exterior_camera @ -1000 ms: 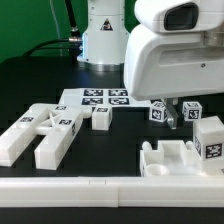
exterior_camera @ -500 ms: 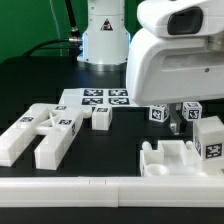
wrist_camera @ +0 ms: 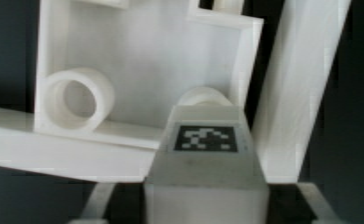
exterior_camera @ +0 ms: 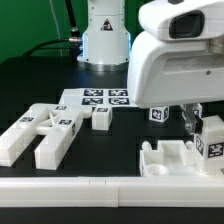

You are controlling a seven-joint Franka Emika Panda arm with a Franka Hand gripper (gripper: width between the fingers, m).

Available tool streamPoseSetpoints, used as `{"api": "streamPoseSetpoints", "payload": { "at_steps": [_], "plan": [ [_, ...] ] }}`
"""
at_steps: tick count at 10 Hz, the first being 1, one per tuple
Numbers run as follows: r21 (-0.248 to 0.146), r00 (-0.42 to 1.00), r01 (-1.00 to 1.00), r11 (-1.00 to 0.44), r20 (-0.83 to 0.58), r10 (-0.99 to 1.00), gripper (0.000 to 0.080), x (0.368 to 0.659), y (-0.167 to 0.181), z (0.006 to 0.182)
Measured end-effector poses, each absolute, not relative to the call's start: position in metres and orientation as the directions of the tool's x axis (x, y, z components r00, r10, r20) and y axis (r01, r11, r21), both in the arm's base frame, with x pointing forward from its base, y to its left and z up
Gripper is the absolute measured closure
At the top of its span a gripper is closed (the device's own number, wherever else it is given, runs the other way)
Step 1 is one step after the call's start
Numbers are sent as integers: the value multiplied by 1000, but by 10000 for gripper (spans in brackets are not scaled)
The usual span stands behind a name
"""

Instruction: Assemble chair

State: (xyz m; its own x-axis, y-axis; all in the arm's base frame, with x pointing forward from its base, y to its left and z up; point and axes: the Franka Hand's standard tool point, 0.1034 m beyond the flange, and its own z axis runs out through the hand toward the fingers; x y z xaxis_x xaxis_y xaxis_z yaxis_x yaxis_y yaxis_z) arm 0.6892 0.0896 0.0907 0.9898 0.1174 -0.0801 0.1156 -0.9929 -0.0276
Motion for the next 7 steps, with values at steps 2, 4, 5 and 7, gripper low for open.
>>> {"api": "streamPoseSetpoints", "payload": {
  "at_steps": [2,4,5,7],
  "plan": [
    [-25,995,56,-998,-75,58,509,690,89,90],
    [-8,985,-155,-988,-74,-154,509,688,91,90],
    [-1,966,-249,-968,-74,-248,508,688,93,90],
    [17,859,-507,-862,-75,-506,508,687,97,90]
  ]
}}
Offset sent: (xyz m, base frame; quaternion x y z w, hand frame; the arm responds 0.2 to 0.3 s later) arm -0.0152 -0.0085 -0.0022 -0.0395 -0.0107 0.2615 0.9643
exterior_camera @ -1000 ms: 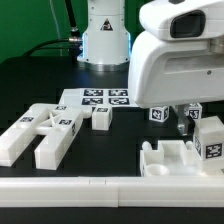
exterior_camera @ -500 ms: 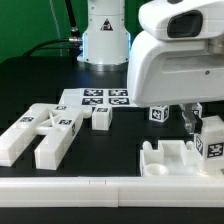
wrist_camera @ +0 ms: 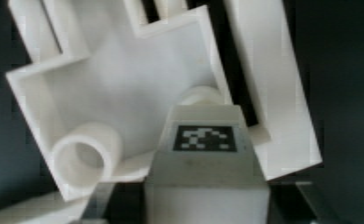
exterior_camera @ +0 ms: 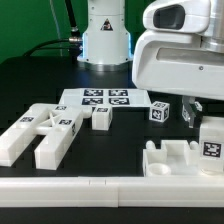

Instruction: Assemble chair

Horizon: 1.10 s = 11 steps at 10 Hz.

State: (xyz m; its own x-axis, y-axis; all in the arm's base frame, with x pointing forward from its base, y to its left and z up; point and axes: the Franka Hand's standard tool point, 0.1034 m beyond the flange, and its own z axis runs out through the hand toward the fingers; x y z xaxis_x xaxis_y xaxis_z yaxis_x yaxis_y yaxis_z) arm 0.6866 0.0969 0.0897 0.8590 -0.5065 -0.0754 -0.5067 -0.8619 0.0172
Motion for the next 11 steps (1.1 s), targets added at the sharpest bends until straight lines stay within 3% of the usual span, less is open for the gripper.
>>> {"api": "streamPoseSetpoints", "payload": {
  "at_steps": [4,6,8,9,10,11],
  "plan": [
    [22,536,-841,-541,-100,-838,508,687,104,89],
    [28,394,-916,-399,-102,-913,508,687,108,89],
    [32,352,-934,-356,-100,-931,508,688,108,89],
    [30,396,-916,-401,-101,-913,436,687,109,88],
    [29,432,-899,-436,-103,-896,248,686,110,88],
    [25,471,-879,-476,-102,-876,248,686,111,88]
  ]
}}
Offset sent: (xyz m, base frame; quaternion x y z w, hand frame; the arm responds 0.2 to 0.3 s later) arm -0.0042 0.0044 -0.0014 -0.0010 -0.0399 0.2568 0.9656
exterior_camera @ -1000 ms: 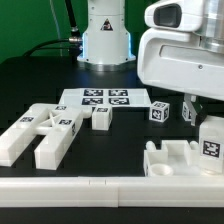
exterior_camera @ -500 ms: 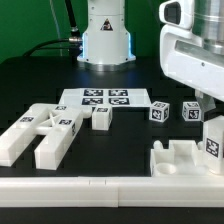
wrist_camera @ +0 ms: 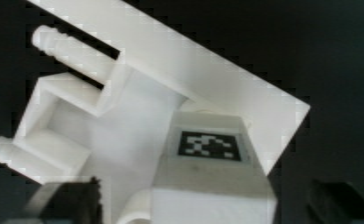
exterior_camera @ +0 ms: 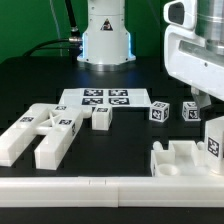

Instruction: Assemble chair

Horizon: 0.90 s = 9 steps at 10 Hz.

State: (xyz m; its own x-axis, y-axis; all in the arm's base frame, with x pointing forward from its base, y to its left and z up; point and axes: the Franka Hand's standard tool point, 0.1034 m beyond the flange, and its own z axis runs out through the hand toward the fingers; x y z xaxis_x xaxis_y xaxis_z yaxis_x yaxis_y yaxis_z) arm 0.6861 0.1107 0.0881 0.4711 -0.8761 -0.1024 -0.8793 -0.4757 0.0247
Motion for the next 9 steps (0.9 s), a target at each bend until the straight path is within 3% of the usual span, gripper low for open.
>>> {"api": "streamPoseSetpoints", "payload": {
  "at_steps": [1,2,6,9],
  "plan": [
    [7,580,-812,-584,-101,-808,170,687,112,88],
    [-20,690,-723,-691,-89,-719,156,690,112,88],
    [-44,867,-496,-867,-80,-491,151,690,111,88],
    [-62,987,-157,-986,-34,-155,151,693,110,87]
  ]
}}
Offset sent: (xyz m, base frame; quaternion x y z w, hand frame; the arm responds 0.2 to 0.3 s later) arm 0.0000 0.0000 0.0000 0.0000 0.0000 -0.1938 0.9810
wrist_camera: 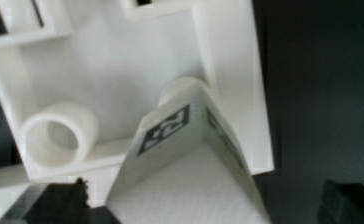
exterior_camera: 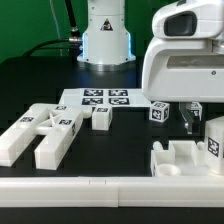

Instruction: Assemble chair

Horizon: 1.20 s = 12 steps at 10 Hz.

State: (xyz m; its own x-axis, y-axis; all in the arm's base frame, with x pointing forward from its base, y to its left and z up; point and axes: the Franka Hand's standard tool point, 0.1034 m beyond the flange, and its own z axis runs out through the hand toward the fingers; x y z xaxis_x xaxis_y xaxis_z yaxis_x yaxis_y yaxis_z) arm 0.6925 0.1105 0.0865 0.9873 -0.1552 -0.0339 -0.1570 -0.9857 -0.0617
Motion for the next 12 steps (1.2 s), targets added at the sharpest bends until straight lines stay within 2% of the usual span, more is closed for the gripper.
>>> {"api": "streamPoseSetpoints", "payload": {
  "at_steps": [4,6,7,8,9,12],
  "plan": [
    [-67,983,180,-981,-11,181,151,693,109,86],
    [-64,980,197,-978,-11,198,176,693,109,86],
    [-64,980,197,-978,-11,198,360,693,108,85],
    [-64,980,196,-978,-12,197,360,693,108,85],
    [-64,983,180,-982,-13,181,512,693,108,85],
    [-65,988,150,-987,-15,151,510,693,108,85]
  ]
}}
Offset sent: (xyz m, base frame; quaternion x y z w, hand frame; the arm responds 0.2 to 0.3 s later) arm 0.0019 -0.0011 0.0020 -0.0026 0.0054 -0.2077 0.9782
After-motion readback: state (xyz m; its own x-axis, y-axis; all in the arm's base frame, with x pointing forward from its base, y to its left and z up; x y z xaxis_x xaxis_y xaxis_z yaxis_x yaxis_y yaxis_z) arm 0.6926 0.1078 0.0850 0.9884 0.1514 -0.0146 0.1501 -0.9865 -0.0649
